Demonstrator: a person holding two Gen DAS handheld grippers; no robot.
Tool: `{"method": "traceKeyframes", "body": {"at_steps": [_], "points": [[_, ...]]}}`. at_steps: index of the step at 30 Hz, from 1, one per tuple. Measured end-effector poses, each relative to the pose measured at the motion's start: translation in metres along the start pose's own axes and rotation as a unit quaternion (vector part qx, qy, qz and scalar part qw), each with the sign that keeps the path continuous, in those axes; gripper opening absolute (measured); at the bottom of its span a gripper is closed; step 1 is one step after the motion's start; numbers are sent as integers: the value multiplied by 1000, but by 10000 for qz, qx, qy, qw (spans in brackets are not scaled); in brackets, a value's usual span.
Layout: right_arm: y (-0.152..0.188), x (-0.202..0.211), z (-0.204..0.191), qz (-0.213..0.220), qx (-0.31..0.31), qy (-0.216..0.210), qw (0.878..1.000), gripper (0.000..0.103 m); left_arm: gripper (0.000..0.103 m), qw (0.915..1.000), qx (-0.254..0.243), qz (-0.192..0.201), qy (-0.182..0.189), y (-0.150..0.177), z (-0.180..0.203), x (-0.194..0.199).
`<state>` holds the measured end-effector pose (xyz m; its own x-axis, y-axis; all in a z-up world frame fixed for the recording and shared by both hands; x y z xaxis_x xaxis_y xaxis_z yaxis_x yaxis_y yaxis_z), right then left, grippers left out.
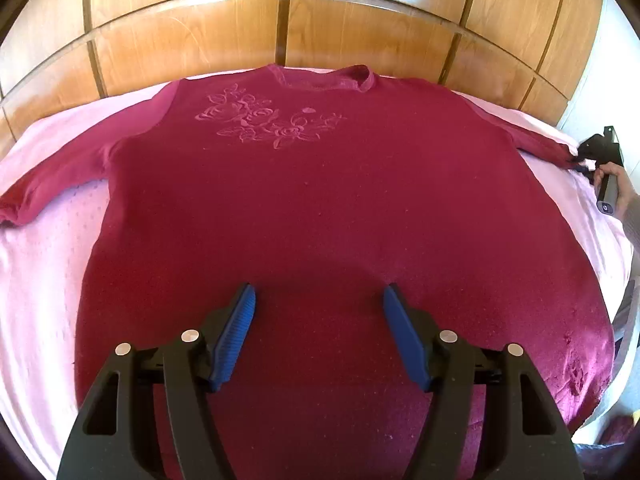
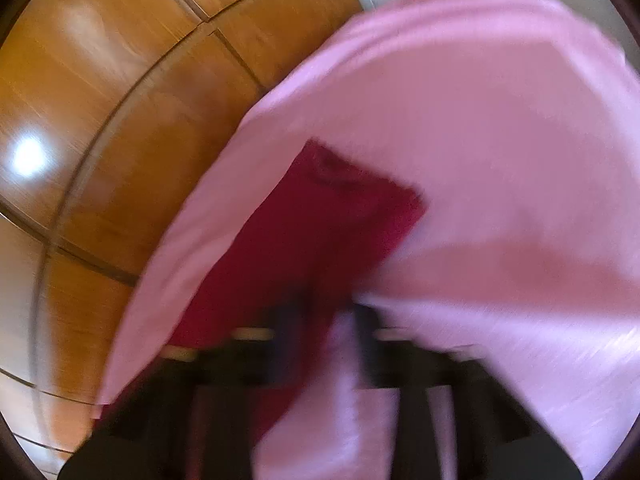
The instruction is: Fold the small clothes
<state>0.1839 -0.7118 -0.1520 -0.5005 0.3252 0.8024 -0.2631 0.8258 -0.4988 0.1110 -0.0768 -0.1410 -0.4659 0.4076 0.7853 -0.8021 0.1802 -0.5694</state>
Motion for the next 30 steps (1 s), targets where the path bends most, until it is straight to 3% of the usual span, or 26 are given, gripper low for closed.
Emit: {"method": "traceKeyframes", "body": {"at_steps": [4,7,11,16,21,25,30], "points": [[8,17,29,452,36,322,9985,5,66,10000,38,-19,-4,0,0,-1],[22,0,50,263,-71,478,9985,5,66,10000,33,-14,13,1,-1,-2],[20,9,41,282,88,559,9980,5,66,10000,44,-28,49,-1,-4,-2],[13,48,-6,643,797,174,9946,5,72,9997,178,-43,178,-4,-5,0],[36,83,-72,791,1606,-435,9829,5,86,9995,210,-103,194,-7,-5,3],[82,107,-135,725,2305,-1018,9650,5,93,9991,407,15,121,-11,-15,11],[167,120,-215,359,3164,-1609,9342,5,99,9971,732,215,-28,-21,-34,20]]}}
Point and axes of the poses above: each gripper's, at about its wrist camera, not at the fingertips, and x roughly against the way its jaws point, z to its right, y to its underside, the point moved 6 cm from there along -x, roughly the way its jaws point, and after that the axes turned 9 degrees about y, right-handed, at the moved point
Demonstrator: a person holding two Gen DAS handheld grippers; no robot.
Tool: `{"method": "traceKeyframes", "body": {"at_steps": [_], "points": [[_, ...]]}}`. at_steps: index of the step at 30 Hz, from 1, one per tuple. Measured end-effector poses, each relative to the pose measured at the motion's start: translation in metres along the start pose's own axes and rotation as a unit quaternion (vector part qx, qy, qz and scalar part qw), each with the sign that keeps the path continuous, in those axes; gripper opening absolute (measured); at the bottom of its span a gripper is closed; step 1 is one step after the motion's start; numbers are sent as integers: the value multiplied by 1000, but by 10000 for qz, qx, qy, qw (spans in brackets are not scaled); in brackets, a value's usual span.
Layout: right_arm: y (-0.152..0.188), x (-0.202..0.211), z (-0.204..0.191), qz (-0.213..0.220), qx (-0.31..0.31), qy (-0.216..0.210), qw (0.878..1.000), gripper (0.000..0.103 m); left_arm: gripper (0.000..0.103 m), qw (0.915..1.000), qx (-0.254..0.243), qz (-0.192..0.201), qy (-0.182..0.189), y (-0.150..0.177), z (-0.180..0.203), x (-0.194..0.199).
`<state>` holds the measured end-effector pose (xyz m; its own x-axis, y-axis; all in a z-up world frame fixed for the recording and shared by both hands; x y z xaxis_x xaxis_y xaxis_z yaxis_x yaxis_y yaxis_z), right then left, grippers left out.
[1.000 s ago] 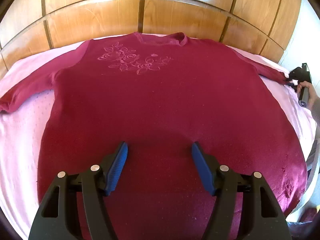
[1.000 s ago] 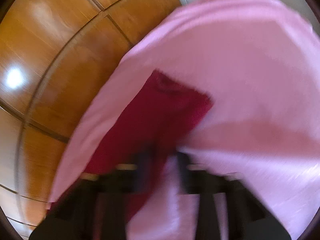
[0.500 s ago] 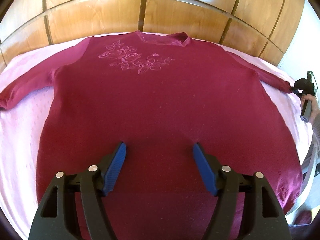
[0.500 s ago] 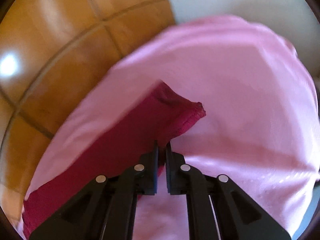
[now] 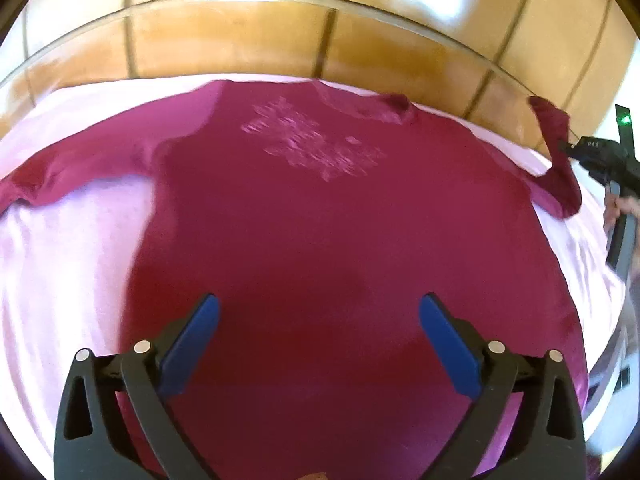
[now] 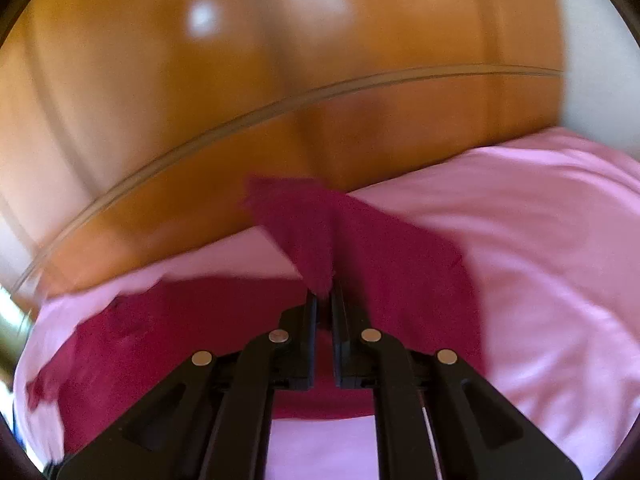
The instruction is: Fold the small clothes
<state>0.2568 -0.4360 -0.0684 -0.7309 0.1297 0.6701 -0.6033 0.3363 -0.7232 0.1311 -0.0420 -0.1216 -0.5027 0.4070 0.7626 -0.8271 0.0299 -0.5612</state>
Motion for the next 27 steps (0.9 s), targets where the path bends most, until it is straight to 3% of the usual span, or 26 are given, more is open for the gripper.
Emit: {"method": "traceKeyframes", "body": {"at_steps": [6,12,14,16,17,18,25,27], "points": [[44,-23,-119,-446,797,-550,9943,5,99,9980,528,181,283,-14,-18,5],[77,-37,-185,-703,1160,-905,9866,6,99,9978,538,216,324,-31,-15,10],[83,-40,-199,-736,1265,-1025,9839,6,96,9949,764,188,636,-41,-13,6],[86,-36,-204,-735,1255,-1124,9830,17,88,9895,1085,151,939,-54,-13,0],[87,-30,-204,-718,1197,-1255,9822,37,87,9862,1188,106,1149,-60,-12,-4],[85,-23,-203,-653,1155,-1319,9823,48,87,9838,1263,84,1268,-64,-11,-6],[80,16,-139,-404,743,-1407,9864,59,86,9614,1870,-82,2018,-104,0,-41],[82,22,-110,-408,525,-1286,9895,60,86,9607,1942,-176,1976,-115,7,-57]]}}
Point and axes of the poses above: each gripper's, at about its wrist camera, not at the fingertips, and x roughly against the way its jaws point, z to its right, y to its underside, the point moved 6 cm from there along -x, roughly the way its jaws point, and after that the axes turned 9 degrees about y, right-handed, at the moved point
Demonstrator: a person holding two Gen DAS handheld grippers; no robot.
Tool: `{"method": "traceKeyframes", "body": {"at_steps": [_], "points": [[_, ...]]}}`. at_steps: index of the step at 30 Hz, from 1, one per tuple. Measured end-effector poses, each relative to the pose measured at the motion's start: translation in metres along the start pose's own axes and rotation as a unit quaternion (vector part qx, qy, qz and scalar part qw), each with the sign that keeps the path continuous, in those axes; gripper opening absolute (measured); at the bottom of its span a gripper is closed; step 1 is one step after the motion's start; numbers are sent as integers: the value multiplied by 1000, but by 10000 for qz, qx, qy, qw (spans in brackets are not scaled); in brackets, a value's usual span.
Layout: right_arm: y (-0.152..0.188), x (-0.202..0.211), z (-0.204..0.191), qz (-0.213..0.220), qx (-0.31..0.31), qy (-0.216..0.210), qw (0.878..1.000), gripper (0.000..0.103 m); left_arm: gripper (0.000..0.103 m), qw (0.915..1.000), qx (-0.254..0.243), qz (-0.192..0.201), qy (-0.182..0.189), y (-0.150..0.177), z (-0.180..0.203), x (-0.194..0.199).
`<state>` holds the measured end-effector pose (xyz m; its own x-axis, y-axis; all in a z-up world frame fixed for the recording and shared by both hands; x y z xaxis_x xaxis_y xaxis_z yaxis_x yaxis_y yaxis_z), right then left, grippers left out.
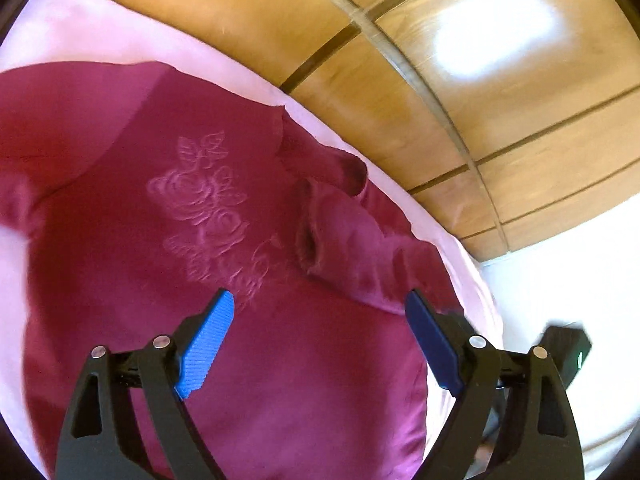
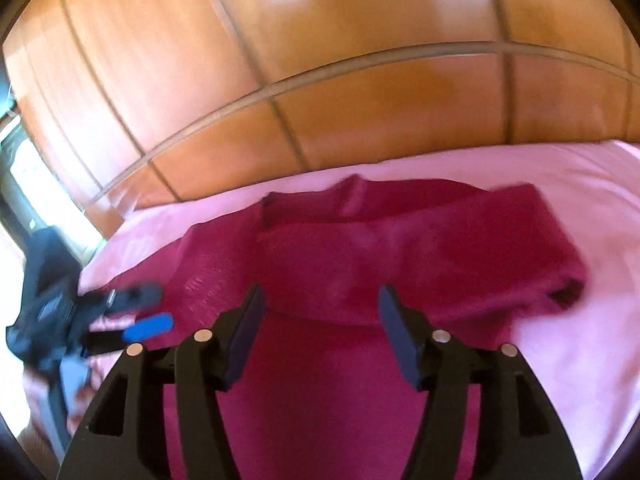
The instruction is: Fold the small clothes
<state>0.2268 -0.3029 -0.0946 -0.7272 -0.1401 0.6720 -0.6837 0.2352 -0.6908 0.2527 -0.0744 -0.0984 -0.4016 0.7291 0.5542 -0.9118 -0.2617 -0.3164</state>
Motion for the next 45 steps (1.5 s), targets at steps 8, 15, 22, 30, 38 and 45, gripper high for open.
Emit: {"method": "traceKeyframes", "body": {"at_steps": [8,15,22,30,38,45], "points": [[35,32,83,-85,-911,338,9952,69,61,9967,-49,-455,-665,-19,-2,-73],[31,23,92,46,-1797,-584,9820,90,7,9965,-607,-158,-549,-37,34,-70],[-2,-9,115,363,-3681,-2271,9009,100,7,9914,-1108,679,158,-73,91,4],[-19,-34,124,297,-4109,-2240,8832,100,6,9870,-1178,1071,-219,-81,55,51],[-10,-40,103,33,-3310,-1706,9281,100,6,9893,-500,509,-1271,-47,-58,21],[7,-14,56,-563,-1255,-630,9885,98,6,9846,-729,416,-1535,-38,-76,13]]}}
Point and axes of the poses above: each gripper's, at about its wrist camera, not at the fingertips, and x roughly against the way its jaws point, z to its right, y to its underside, the point moved 6 cm from there along -x, roughly the way its jaws point, and after that the axes turned 9 degrees about y, right-handed, at the moved point
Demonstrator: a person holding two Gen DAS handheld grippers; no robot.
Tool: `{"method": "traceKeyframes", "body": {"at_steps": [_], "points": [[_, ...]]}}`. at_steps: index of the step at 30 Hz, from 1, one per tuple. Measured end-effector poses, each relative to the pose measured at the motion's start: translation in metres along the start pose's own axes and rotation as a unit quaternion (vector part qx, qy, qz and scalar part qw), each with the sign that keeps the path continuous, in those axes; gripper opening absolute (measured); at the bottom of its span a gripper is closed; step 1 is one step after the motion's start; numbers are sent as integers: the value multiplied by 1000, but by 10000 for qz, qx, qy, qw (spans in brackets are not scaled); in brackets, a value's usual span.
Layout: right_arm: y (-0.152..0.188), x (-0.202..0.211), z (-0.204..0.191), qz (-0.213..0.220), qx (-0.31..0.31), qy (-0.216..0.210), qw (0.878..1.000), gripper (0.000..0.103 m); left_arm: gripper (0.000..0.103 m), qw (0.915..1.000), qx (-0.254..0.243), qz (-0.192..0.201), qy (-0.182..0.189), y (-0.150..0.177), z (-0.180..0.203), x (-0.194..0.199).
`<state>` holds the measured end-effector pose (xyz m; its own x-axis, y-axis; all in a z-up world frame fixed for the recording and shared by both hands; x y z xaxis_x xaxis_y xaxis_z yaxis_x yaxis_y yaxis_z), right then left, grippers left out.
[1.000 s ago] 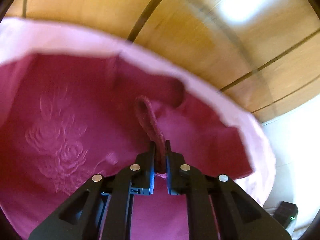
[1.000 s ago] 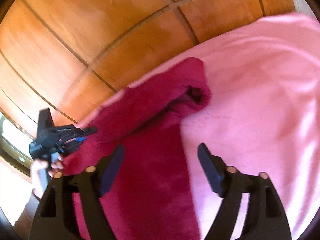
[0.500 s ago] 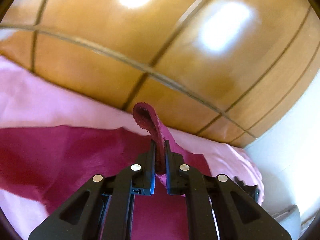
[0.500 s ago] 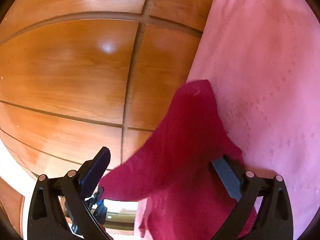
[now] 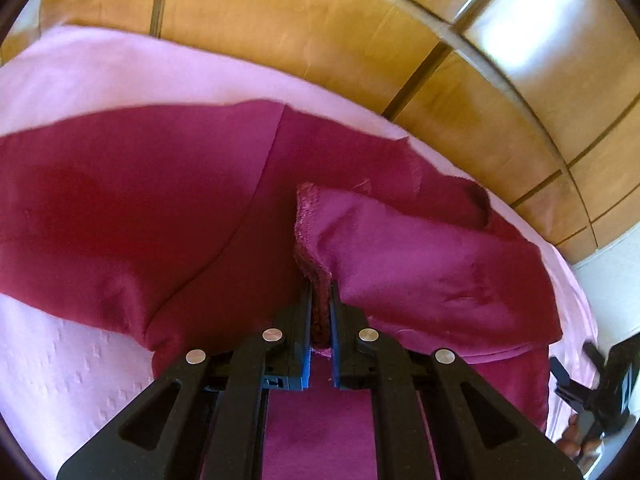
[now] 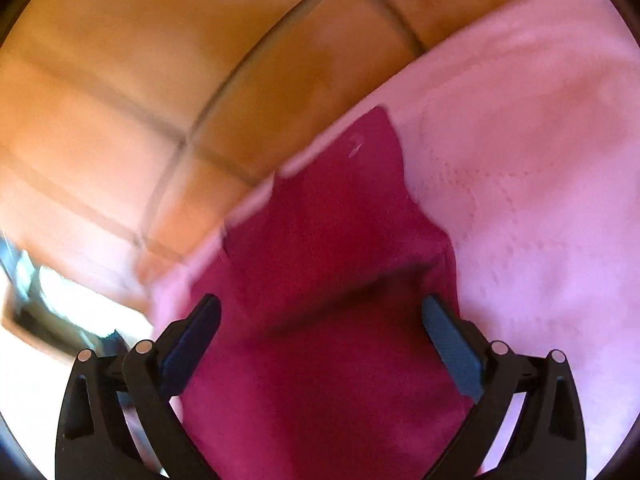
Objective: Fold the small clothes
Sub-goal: 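Grasp the other sleeve cuff with the left tool and fold it across the body, then release the sleeve and move the left tool toward the sweater side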
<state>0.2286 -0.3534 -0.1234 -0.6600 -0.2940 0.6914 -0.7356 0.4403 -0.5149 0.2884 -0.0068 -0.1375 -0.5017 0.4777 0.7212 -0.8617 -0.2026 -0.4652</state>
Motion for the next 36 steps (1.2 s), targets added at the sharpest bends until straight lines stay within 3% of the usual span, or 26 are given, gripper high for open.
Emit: {"method": "traceKeyframes", "body": {"at_steps": [2,5,8,10,12,15,19,25,30,31,33,36], "points": [[-1,14,-24,179,620,131,9978,94,6,9999,-126,74,31,-3,1,8],[-10,19,-43,485,974,334,9935,94,6,9993,-331,178,36,-10,12,10],[-18,-5,-48,507,1142,842,9886,88,6,9988,-409,262,44,-14,18,13],[-13,-32,-40,379,1293,1467,9800,85,6,9985,-448,298,-31,-16,16,15],[2,-57,-27,136,1475,1981,9689,80,7,9978,-515,268,-331,-17,9,10],[21,-62,-32,524,1998,2392,9488,80,7,9917,-600,1,-1138,-9,-10,-8],[24,-64,-30,656,2020,2438,9463,81,7,9897,-630,235,-1260,-4,-18,-8],[23,-64,-33,764,2096,2559,9406,83,7,9942,-82,450,-977,6,-26,31],[23,-62,-35,783,2127,2638,9376,85,8,9954,586,658,-389,22,-49,77],[23,-62,-35,785,2115,2615,9385,85,13,9937,720,747,-415,25,-59,89],[23,-61,-35,796,2077,2524,9417,87,52,9886,1010,1014,-460,30,-82,113],[23,-60,-35,814,2073,2504,9422,87,58,9667,1947,1573,-527,40,-146,160]]}}
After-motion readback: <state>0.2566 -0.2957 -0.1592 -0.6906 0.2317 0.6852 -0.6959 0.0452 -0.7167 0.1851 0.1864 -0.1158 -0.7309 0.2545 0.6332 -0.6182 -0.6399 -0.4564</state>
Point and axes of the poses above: each gripper's, at about its wrist camera, not at the fingertips, and x roughly against the way its jaws point, z to its right, y to its underside, the point moved 6 cm from there along -x, roughly the way its jaws point, and after that the axes turned 9 degrees about y, right-handed, at the moved point
